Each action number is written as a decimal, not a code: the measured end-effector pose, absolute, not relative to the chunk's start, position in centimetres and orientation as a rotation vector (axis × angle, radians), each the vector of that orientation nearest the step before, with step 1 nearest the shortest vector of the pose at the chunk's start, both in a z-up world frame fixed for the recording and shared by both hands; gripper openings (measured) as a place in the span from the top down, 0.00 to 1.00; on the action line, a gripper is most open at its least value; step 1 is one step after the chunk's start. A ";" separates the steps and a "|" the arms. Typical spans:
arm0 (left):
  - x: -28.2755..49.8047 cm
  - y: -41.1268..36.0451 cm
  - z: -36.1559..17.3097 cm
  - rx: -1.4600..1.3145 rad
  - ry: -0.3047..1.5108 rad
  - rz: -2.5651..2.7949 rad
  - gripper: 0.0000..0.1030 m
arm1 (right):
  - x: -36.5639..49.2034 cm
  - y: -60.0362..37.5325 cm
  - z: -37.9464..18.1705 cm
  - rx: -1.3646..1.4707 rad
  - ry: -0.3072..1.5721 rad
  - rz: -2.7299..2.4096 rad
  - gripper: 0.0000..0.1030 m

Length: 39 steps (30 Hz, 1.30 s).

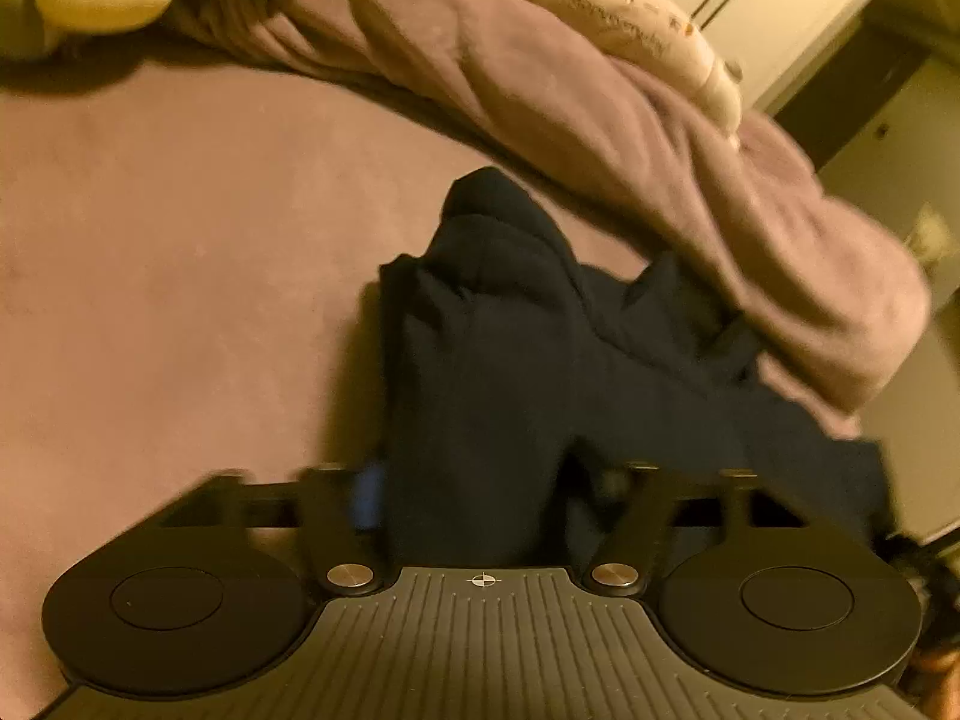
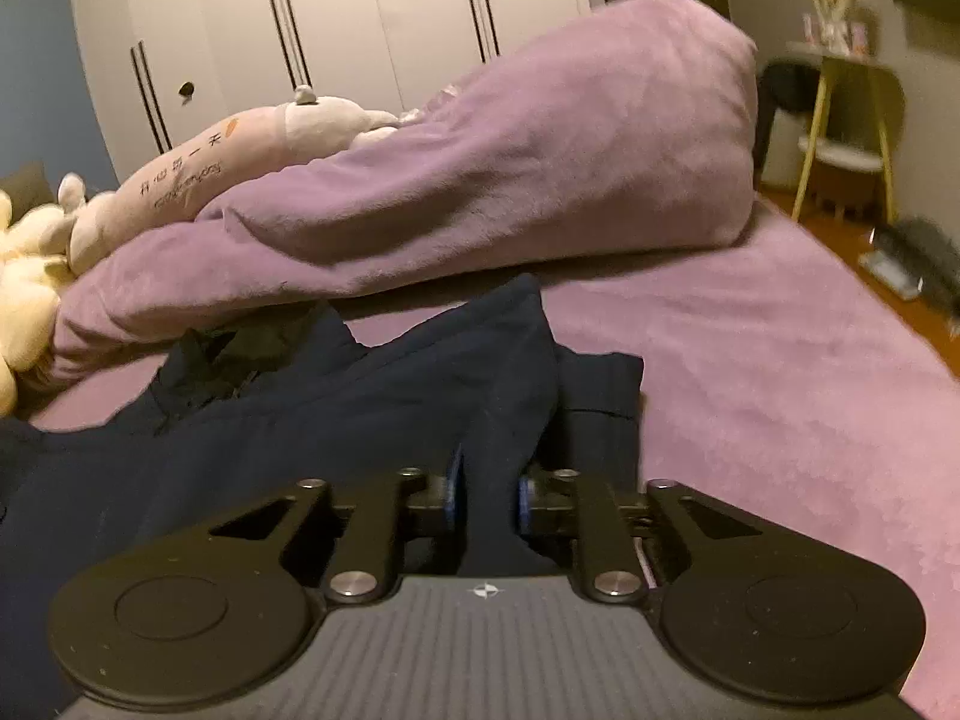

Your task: Fold large clothes

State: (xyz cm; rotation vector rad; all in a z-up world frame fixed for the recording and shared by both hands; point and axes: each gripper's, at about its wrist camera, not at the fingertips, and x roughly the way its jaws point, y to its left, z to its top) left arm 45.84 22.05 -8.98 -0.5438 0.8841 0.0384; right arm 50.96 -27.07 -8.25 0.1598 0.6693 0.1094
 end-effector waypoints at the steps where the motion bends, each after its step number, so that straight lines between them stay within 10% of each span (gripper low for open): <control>1: 45.3 21.9 -8.8 -0.540 0.882 0.032 0.62 | 50.7 -26.7 -8.1 0.137 0.655 0.102 0.88; 4: 44.4 21.0 -6.7 -0.480 0.863 0.030 0.81 | 49.3 -26.2 -6.1 0.114 0.579 0.110 0.89; 12: 47.2 19.7 2.0 -0.358 0.589 0.104 0.82 | 52.5 -24.9 0.8 0.140 0.369 0.001 0.89; 19: 54.4 15.6 -4.6 -0.238 0.546 0.318 0.78 | 58.9 -21.9 -5.2 0.103 0.388 -0.180 0.88; 24: 56.2 15.9 -12.4 -0.246 0.602 0.412 0.45 | 60.9 -21.2 -11.7 0.042 0.459 -0.226 0.84; 35: 56.6 18.9 -15.6 -0.458 0.593 0.344 0.29 | 63.1 -22.6 -15.1 0.122 0.544 -0.217 0.73; 39: 54.4 20.3 -13.7 -0.528 0.608 0.293 0.24 | 60.6 -24.2 -13.5 0.230 0.499 -0.135 0.34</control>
